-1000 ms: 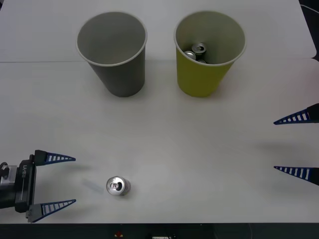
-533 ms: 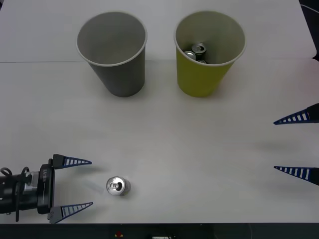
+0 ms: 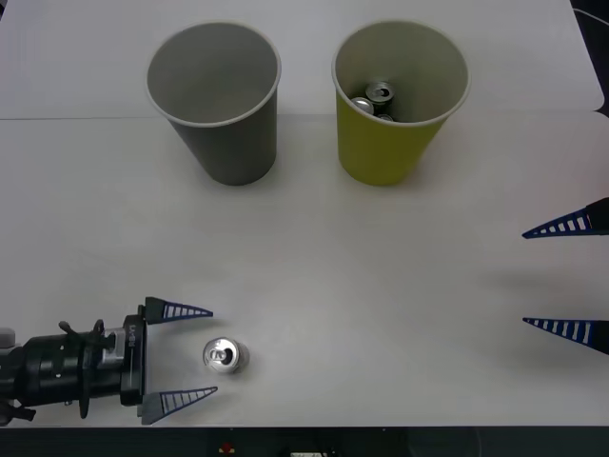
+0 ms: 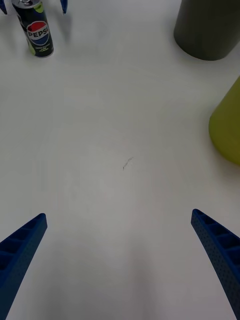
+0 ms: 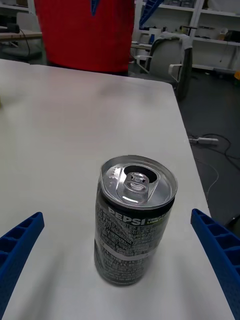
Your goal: Put the can into the green bin and the plastic bottle into the gray bin
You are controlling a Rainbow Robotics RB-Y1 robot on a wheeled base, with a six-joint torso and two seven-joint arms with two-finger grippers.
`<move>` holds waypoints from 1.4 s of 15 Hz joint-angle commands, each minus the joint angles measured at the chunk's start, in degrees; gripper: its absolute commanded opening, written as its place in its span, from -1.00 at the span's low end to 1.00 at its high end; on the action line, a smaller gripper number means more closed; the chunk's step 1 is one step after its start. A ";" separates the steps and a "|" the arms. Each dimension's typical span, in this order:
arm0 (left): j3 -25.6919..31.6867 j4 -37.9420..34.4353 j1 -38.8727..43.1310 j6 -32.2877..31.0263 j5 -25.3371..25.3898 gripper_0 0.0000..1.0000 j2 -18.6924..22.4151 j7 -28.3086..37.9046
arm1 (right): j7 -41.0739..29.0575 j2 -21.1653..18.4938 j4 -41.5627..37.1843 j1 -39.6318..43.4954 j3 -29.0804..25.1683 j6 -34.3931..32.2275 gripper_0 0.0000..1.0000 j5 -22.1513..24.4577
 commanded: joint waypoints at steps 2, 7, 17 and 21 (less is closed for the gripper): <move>-3.24 0.78 -1.99 1.19 2.56 1.00 -3.01 -1.13 | 0.00 0.00 0.00 0.00 0.00 0.00 1.00 0.00; -3.68 1.57 -2.51 1.37 2.91 1.00 -4.15 -1.65 | 0.00 0.00 0.00 0.00 0.00 0.00 1.00 0.00; -3.60 1.66 -1.81 1.37 2.82 -1.00 -4.15 -1.74 | 0.00 0.00 0.00 0.00 0.00 0.00 1.00 0.00; -2.37 -0.80 -1.81 1.63 2.03 -1.00 -2.66 -0.69 | 0.00 0.00 0.00 0.00 0.00 0.00 1.00 0.00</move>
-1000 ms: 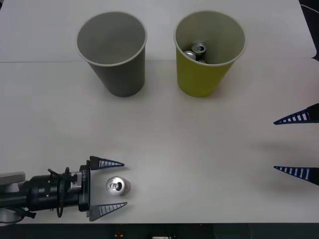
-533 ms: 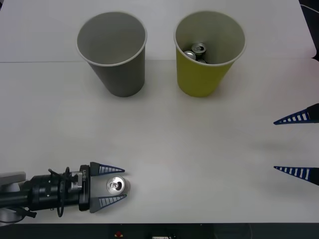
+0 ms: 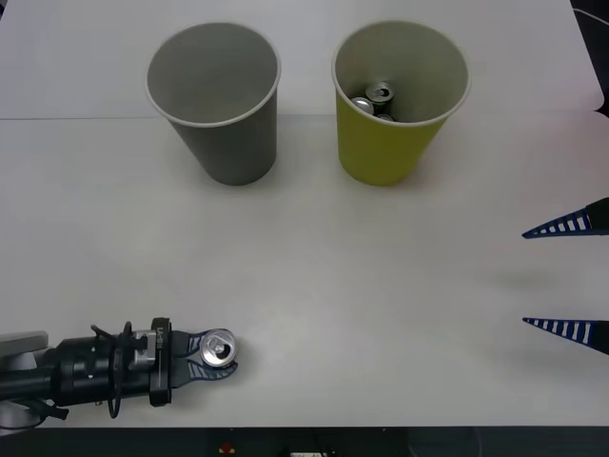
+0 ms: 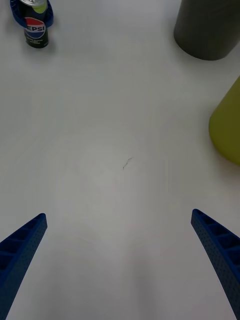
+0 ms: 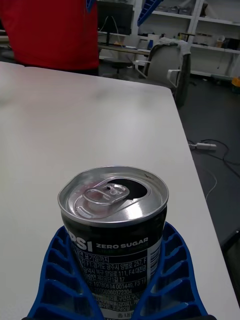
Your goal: Put the can into the green bin and the plastic bottle into the gray bin
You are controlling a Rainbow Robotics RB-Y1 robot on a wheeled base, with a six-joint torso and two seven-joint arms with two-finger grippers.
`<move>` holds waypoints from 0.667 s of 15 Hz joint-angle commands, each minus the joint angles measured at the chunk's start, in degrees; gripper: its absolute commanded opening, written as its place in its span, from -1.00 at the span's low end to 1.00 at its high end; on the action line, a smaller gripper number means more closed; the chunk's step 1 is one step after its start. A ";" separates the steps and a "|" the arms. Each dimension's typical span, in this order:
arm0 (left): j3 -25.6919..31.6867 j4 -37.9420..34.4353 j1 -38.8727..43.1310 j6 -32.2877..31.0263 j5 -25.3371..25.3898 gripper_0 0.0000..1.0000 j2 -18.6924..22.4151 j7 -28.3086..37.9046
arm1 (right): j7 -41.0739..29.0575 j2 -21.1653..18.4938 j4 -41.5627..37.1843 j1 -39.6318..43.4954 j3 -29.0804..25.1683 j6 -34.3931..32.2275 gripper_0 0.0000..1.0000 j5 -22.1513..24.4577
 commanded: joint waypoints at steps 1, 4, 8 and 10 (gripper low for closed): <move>1.60 -2.54 0.01 1.40 -1.80 -1.00 1.69 1.49 | 0.00 0.00 0.00 0.00 0.00 0.00 1.00 0.00; 8.98 -5.35 1.15 2.99 -11.38 -1.00 3.18 10.54 | 0.00 0.00 0.00 0.00 0.00 0.00 1.00 0.00; 21.64 -9.13 3.53 4.04 -24.74 -1.00 3.18 25.92 | 0.00 0.00 0.00 0.00 0.00 0.00 1.00 0.00; 26.56 -12.03 4.23 5.54 -29.92 -1.00 3.18 33.04 | 0.00 0.00 0.00 0.00 0.00 0.00 1.00 0.00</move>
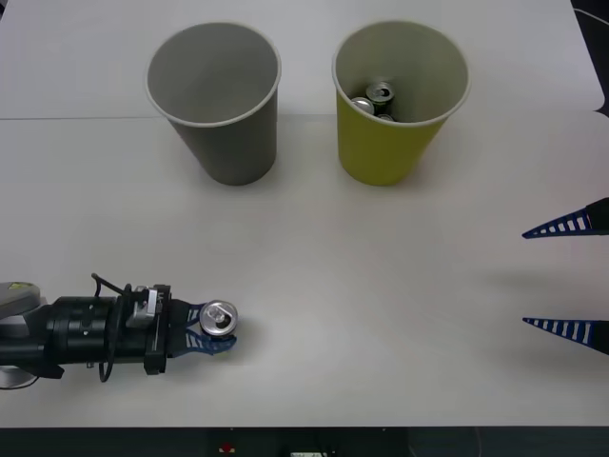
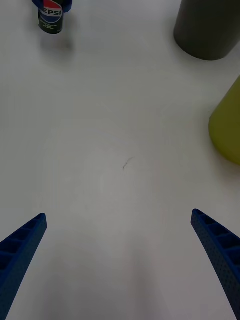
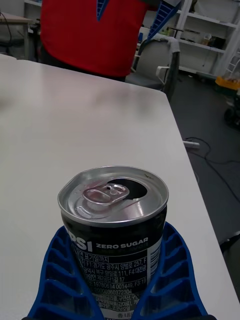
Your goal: Put the can into the green bin and the plastic bottle into the gray bin
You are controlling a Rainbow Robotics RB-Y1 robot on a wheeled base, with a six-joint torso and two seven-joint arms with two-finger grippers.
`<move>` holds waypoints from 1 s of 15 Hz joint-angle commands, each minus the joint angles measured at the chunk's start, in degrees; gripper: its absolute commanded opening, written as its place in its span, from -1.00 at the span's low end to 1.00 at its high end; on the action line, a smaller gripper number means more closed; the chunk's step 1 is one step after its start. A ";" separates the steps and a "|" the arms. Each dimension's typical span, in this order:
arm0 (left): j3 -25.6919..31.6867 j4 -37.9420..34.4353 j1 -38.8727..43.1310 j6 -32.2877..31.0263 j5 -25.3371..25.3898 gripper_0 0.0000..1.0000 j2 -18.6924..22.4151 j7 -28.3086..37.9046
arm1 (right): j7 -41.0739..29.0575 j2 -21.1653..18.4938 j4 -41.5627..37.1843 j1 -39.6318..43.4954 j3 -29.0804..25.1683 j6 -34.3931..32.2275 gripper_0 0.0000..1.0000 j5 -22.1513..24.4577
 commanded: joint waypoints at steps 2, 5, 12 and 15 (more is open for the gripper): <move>6.76 -4.83 1.07 2.90 -6.72 -1.00 0.00 11.22 | 0.00 0.00 0.00 0.00 0.00 0.00 1.00 0.00; 13.79 -9.84 3.18 6.16 -14.19 -1.00 0.00 20.36 | 0.00 0.00 0.00 0.00 0.00 0.00 1.00 0.00; 29.70 -25.84 8.63 10.11 -36.69 -1.00 -0.09 48.92 | 0.00 0.00 0.00 0.00 0.00 0.00 1.00 0.00; 31.90 -31.99 8.63 14.59 -44.42 -1.00 -0.35 60.70 | 0.00 0.00 0.00 0.00 0.00 0.00 1.00 0.00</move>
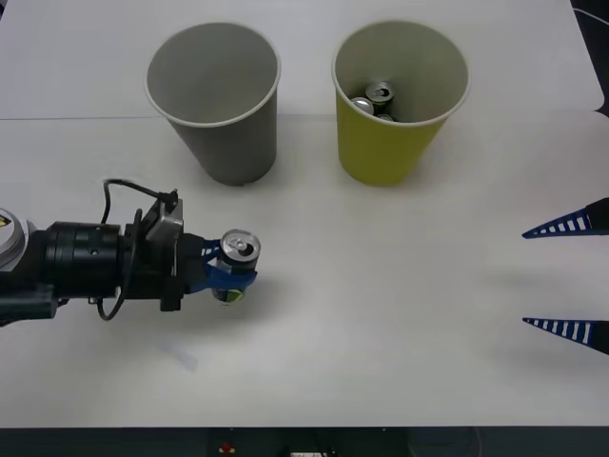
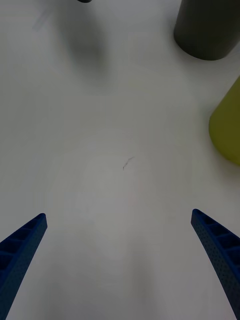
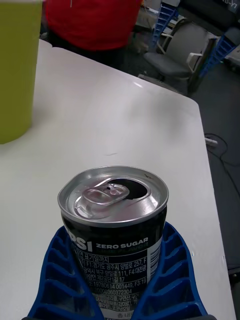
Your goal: Put the can into the green bin and the plastic bottle into the gray bin
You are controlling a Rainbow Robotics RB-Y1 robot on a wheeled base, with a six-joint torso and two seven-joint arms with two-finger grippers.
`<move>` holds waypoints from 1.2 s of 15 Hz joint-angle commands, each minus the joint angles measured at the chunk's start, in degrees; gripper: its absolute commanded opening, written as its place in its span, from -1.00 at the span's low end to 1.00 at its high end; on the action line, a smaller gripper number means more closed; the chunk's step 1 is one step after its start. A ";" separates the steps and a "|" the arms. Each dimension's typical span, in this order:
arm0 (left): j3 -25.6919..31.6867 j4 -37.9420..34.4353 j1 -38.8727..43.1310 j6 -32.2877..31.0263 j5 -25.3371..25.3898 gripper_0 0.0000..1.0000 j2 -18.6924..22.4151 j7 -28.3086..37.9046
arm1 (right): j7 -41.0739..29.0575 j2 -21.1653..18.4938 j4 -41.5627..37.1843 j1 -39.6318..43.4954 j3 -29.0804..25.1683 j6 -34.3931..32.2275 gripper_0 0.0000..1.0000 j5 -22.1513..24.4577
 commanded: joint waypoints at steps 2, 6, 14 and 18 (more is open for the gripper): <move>4.34 -7.35 0.00 3.03 -12.15 -1.00 -1.77 17.63 | 0.00 0.00 0.00 0.00 0.00 0.00 1.00 0.00; 9.18 -15.61 0.00 2.41 -26.12 -1.00 -4.14 38.37 | 0.00 0.00 0.00 0.00 0.00 0.00 1.00 0.00; 19.02 -21.50 -12.48 -20.35 -49.24 -1.00 -16.53 67.81 | 0.00 0.00 0.00 0.00 0.00 0.00 1.00 0.00; 19.02 -12.45 -25.93 -28.00 -53.19 -1.00 -22.25 68.60 | 0.00 0.00 0.00 0.00 0.00 0.00 1.00 0.00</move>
